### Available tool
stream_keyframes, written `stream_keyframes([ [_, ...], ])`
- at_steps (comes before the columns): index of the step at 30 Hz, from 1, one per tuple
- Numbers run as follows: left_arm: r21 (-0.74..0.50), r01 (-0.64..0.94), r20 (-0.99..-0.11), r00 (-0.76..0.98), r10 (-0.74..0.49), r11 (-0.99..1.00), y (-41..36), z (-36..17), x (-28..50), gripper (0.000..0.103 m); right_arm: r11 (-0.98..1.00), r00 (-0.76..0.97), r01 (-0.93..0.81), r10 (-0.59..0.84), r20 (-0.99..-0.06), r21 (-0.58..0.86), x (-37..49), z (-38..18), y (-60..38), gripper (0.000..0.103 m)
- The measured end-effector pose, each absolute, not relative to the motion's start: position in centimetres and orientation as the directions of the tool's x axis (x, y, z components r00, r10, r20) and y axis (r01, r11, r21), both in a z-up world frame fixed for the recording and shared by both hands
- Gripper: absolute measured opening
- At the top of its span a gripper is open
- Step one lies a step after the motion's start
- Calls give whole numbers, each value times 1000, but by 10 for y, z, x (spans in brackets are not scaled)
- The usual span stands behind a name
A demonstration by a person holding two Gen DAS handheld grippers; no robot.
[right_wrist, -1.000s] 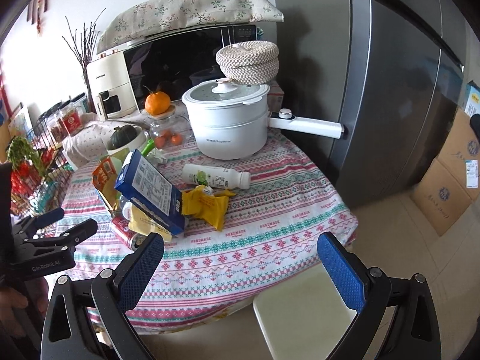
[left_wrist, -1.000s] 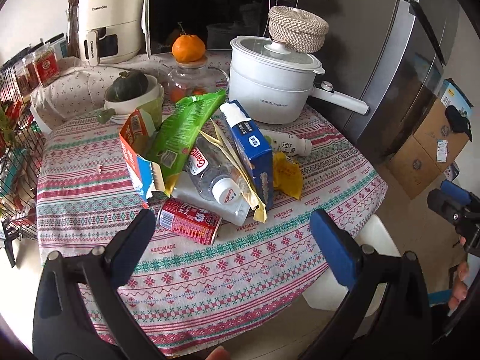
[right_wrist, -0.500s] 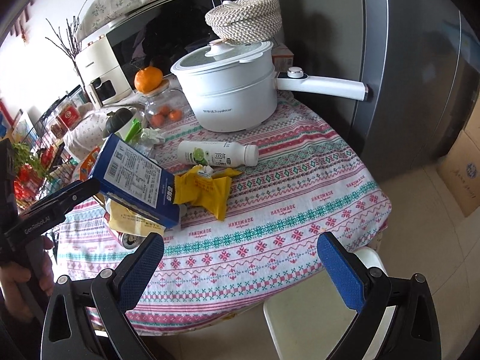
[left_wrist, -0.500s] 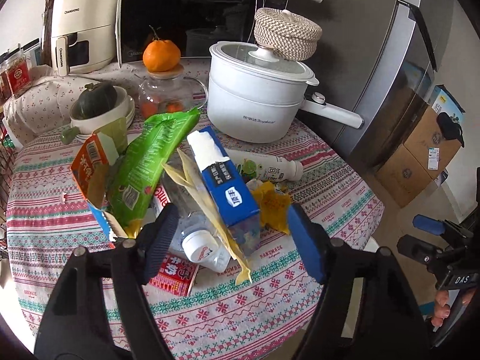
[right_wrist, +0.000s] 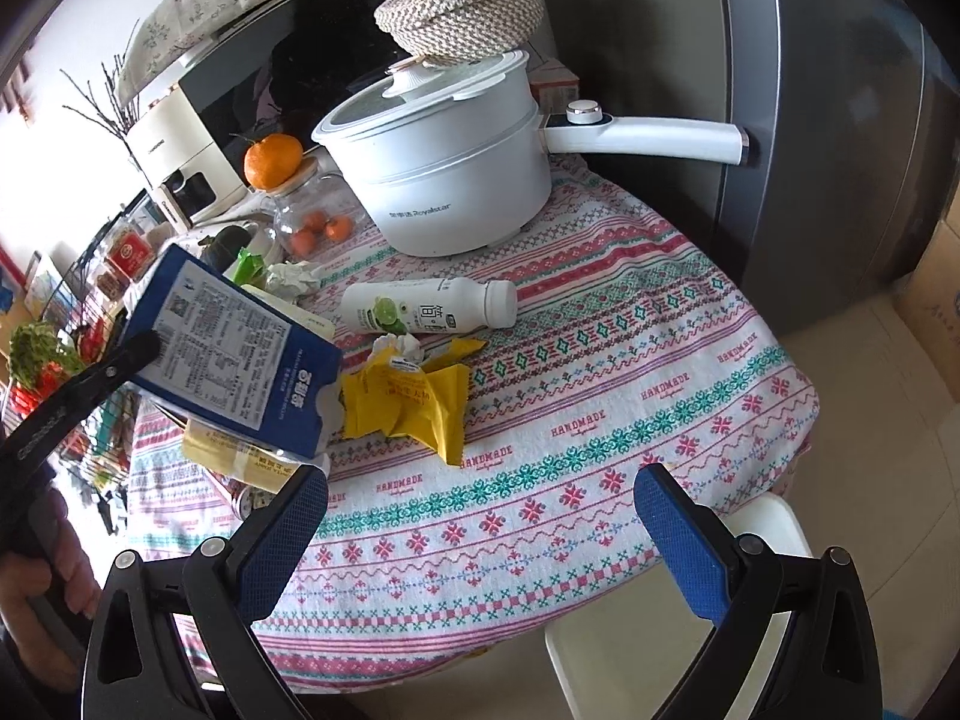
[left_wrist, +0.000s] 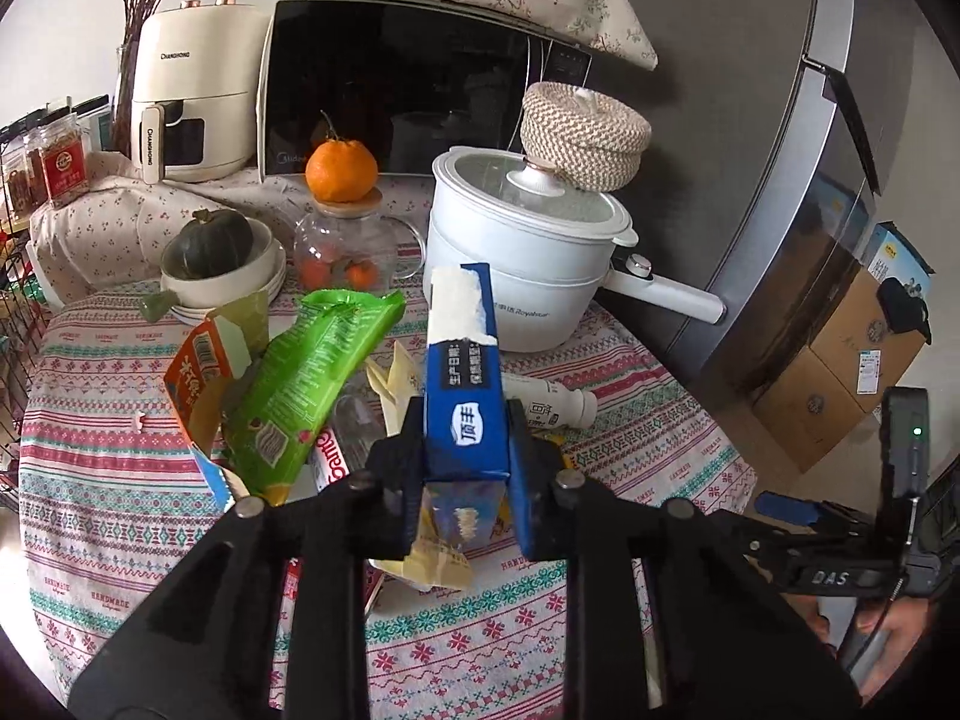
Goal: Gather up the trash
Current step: 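Grasp the blue milk carton with the left gripper while the right grasps the yellow wrapper, then carry the carton and wrapper over the white bin and release both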
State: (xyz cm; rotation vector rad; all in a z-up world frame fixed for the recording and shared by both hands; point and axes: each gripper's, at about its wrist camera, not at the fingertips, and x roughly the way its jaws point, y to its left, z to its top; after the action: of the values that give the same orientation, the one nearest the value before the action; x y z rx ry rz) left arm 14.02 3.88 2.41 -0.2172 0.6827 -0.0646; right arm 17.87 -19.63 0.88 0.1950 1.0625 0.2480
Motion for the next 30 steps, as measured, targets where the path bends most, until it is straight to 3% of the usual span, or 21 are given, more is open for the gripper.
stream_keyframes([
  [8,-335,8,-526,828,-194,942,72,49,104,25,927,355,-83,370,-859,365,224,-48,-165,77],
  [15,-383,-11,-538,816,-213,924,98,40,93,25,922,327,-47,378,-866,384,251,-88,-143,58],
  [17,-403,-13,-547,805,-229,915,103,36,93,25,910,329,-40,402,-854,412,258,-95,-142,49],
  [19,-412,-17,-556,797,-237,911,105,32,95,25,897,315,-47,430,-846,439,263,-102,-141,19],
  [23,-417,-9,-557,792,-248,909,105,31,94,25,903,327,-73,424,-845,424,260,-98,-138,14],
  [30,-433,62,-522,796,-306,899,90,39,87,25,914,429,-127,401,-810,386,234,-42,-161,12],
])
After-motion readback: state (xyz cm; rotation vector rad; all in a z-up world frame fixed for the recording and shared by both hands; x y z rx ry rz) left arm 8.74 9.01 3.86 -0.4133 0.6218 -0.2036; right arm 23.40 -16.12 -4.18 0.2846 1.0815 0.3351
